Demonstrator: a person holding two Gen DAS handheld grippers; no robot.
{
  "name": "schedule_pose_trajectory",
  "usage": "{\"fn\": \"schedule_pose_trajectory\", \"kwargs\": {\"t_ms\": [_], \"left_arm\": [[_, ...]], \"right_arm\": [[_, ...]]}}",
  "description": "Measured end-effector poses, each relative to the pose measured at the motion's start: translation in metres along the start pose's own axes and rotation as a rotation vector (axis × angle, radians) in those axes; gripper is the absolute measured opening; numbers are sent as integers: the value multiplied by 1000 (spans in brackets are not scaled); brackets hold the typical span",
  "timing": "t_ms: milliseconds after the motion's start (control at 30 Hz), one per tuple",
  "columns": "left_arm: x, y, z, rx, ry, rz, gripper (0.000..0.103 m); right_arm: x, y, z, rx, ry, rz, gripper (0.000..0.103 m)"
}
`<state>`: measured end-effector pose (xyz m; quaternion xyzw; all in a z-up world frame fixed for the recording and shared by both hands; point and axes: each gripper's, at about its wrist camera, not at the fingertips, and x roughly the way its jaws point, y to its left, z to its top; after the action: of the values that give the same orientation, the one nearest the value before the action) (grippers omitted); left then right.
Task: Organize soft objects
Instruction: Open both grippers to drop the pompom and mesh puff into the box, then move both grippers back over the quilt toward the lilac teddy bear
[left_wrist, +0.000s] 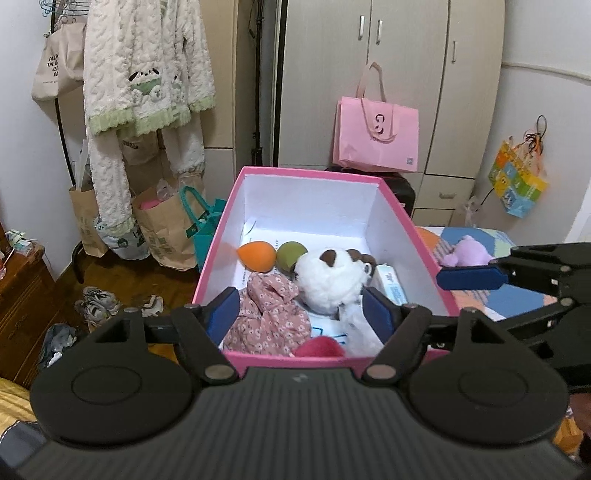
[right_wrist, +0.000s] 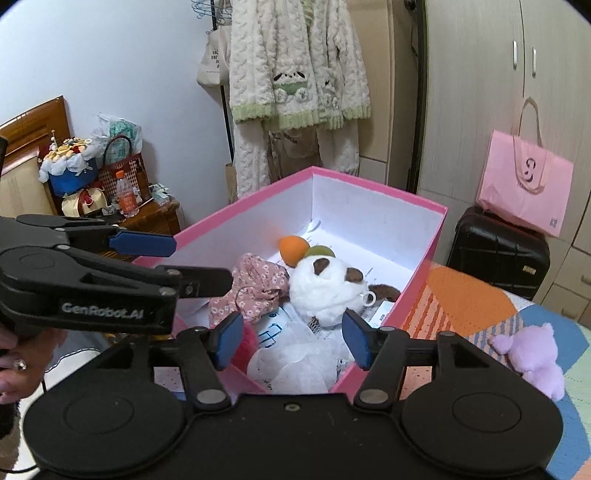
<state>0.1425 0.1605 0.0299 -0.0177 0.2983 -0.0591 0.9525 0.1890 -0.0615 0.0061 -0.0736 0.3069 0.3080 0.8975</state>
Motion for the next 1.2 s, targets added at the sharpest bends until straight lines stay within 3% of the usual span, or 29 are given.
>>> {"fn": "schedule_pose_trajectory", "kwargs": {"t_ms": [600,700,1200], "left_arm": [[-84,-29,-9,78,-32,-113,78],[-88,-38,-14,85,-22,-138,84],[-64,-96,-17,149,64,-223,90]], "right_arm": [[-98,27,-18,-94,-110,-55,75],[-111,25,-26,-98,-116,-71,76],[-158,-16,-67,-63,-135,-152,80]]}}
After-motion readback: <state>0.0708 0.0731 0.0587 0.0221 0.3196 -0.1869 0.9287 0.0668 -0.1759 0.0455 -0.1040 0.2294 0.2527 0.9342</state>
